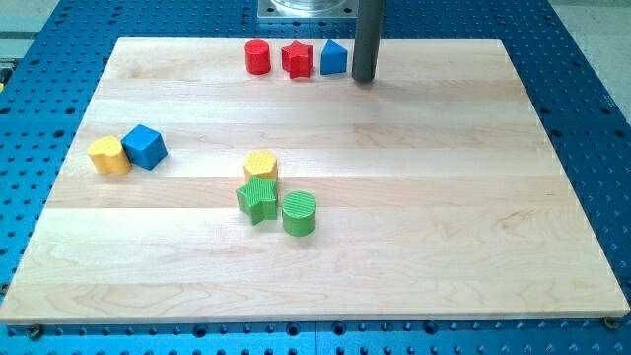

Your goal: Push the triangle and red blocks towards the left

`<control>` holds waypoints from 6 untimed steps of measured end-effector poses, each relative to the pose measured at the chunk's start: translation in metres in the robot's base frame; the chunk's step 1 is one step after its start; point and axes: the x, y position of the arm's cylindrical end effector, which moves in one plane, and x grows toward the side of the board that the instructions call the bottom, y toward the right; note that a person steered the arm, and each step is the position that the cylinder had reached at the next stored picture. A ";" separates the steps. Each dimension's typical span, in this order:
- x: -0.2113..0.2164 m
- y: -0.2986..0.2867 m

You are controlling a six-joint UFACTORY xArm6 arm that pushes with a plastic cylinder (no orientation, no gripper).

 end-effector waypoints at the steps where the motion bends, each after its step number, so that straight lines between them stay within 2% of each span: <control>1: -0.012 0.000; 3: -0.016 -0.085; 4: -0.016 -0.082; 6: 0.005 -0.181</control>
